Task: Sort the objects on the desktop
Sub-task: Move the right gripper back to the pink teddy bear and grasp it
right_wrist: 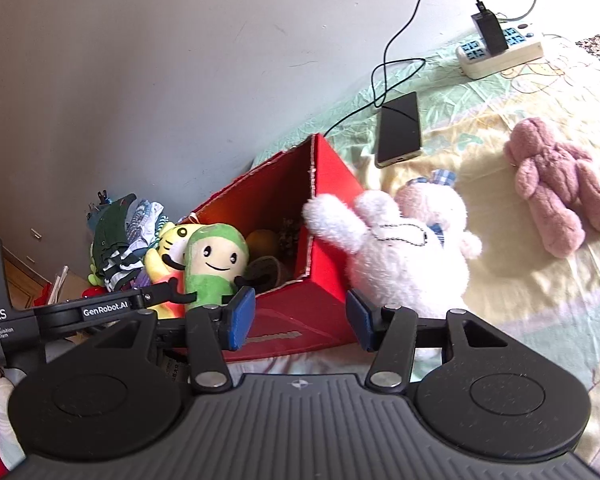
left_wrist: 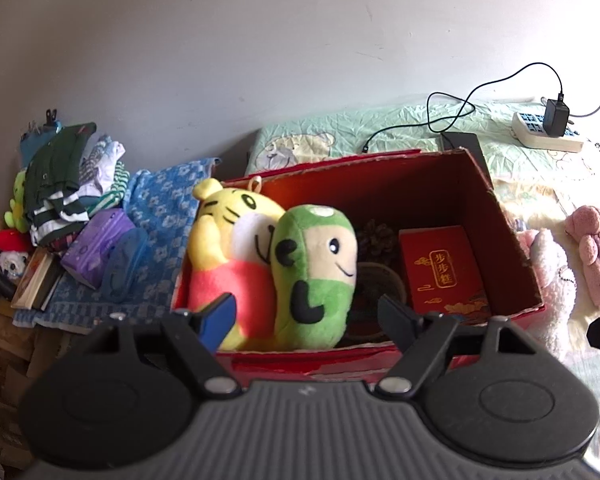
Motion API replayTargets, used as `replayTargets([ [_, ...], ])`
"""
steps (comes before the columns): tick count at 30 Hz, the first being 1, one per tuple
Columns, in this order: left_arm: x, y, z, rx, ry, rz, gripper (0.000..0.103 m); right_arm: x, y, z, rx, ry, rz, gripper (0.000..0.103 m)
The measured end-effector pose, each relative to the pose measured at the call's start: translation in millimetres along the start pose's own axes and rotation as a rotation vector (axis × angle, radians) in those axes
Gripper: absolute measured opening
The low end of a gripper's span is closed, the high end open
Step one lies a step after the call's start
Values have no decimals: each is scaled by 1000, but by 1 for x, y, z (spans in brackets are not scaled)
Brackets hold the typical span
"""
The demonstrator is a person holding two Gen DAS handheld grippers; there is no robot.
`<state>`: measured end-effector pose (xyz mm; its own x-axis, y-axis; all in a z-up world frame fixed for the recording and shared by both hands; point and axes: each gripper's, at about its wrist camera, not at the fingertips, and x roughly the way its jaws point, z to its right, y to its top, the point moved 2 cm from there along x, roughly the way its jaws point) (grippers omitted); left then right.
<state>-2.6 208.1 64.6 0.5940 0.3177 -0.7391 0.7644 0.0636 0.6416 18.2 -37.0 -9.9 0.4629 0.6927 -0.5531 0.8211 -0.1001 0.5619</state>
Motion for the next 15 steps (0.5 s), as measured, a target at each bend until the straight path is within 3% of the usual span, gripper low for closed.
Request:
replayTargets([
  [8,-28,10,54,25,-27,57,80,-22,9,56,32,-36,-24,55],
  [15,-56,7,129,99,-166,121,75,-45,22,105,55,-70,-34,55],
])
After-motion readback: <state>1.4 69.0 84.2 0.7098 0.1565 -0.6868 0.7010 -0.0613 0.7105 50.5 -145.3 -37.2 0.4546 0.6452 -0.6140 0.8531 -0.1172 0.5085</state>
